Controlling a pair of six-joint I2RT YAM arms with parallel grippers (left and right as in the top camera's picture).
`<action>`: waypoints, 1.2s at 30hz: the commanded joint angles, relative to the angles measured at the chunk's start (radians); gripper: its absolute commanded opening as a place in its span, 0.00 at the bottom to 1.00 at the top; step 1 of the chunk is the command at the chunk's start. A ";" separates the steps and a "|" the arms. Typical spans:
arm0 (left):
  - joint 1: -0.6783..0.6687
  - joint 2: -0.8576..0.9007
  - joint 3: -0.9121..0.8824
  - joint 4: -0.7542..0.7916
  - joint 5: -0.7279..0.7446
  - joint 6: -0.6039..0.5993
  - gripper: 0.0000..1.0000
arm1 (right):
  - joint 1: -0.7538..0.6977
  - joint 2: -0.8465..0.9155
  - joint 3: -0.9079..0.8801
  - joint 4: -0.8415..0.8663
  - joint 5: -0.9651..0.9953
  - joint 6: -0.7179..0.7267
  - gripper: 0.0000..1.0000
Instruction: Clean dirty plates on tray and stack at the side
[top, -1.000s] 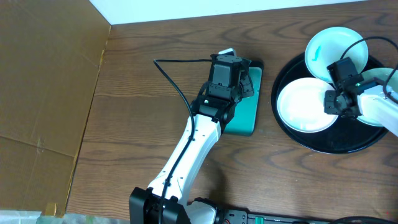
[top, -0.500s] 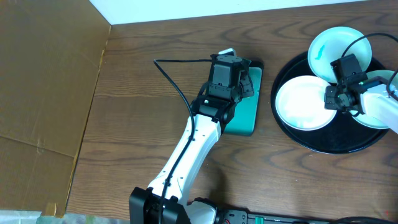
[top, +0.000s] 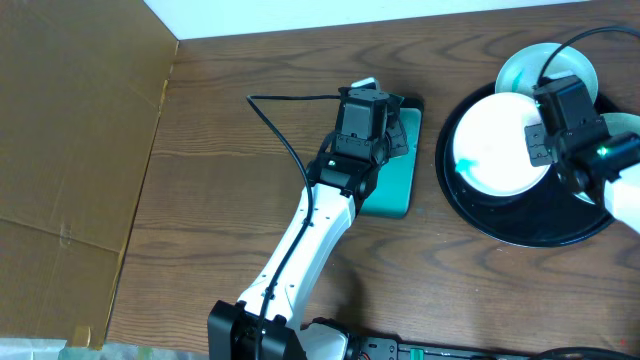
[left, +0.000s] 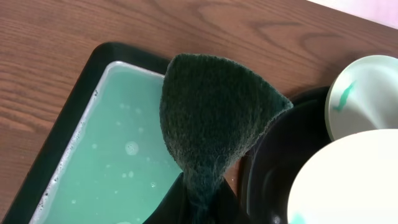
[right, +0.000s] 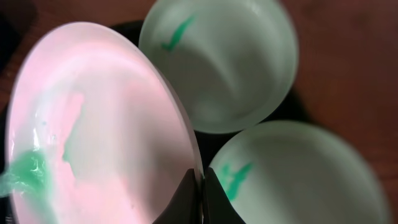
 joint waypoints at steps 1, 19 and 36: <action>0.004 -0.003 -0.004 0.002 -0.003 0.013 0.08 | 0.058 -0.030 0.003 0.024 0.158 -0.207 0.01; 0.099 -0.004 -0.004 -0.056 -0.096 0.013 0.07 | 0.249 -0.035 0.003 0.397 0.591 -1.231 0.01; 0.110 -0.003 -0.004 -0.084 -0.096 0.013 0.08 | 0.261 -0.035 0.003 0.438 0.481 -1.109 0.01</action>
